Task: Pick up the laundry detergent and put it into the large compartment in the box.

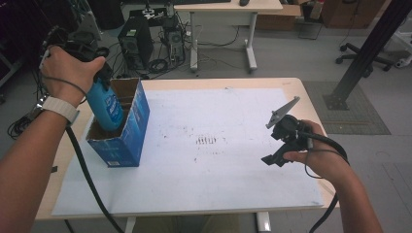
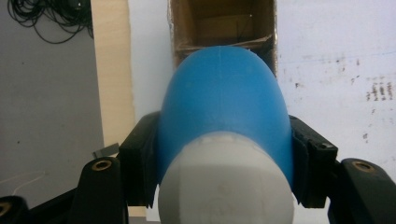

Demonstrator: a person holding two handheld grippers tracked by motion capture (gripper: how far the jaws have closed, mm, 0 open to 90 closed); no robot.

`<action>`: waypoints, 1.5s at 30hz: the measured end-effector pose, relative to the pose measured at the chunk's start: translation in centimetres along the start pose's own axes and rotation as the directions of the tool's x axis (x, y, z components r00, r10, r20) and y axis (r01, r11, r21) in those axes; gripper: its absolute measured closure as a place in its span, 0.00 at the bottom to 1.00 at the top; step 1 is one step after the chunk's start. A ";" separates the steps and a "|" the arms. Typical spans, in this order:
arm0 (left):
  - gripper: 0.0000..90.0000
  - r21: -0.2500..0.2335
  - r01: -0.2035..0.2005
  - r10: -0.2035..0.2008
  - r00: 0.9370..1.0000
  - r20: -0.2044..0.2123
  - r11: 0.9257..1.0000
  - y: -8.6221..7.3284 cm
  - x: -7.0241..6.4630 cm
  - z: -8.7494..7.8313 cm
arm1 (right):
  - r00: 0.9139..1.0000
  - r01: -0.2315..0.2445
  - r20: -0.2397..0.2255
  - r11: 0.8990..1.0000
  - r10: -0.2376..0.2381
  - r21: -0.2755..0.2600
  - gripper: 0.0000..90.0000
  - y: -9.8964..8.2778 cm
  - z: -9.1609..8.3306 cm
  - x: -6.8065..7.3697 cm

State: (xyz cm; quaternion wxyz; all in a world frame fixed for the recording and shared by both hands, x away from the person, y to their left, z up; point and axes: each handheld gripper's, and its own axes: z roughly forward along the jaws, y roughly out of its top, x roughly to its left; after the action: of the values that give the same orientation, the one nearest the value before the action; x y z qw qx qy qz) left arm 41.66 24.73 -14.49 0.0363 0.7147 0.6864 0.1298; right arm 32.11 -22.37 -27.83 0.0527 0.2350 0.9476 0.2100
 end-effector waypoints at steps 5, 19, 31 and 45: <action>0.42 0.004 -0.004 0.004 1.000 0.002 1.000 -0.1 -0.1 1.0 | 1.000 -0.001 0.002 1.000 0.001 0.000 0.13 0.0 0.1 0.0; 0.42 0.006 -0.023 0.023 1.000 -0.010 1.000 -0.3 -0.5 4.1 | 1.000 -0.012 -0.001 1.000 0.012 0.002 0.13 -0.4 0.2 -0.1; 0.42 0.006 -0.036 0.036 0.999 -0.028 0.999 -0.6 -0.8 6.1 | 1.000 -0.012 -0.005 1.000 0.012 0.006 0.13 -0.4 0.5 -0.2; 0.42 0.000 -0.046 0.046 0.998 -0.032 0.999 -1.0 -0.9 8.0 | 1.000 -0.024 -0.005 1.000 0.025 0.007 0.12 -0.7 0.6 -0.3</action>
State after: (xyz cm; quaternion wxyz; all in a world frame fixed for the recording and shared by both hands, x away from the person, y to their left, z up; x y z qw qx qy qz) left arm 42.56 24.86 -22.52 0.0225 0.7279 0.6704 0.1421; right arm 32.15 -22.85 -28.65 0.0470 0.2463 0.9455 0.2078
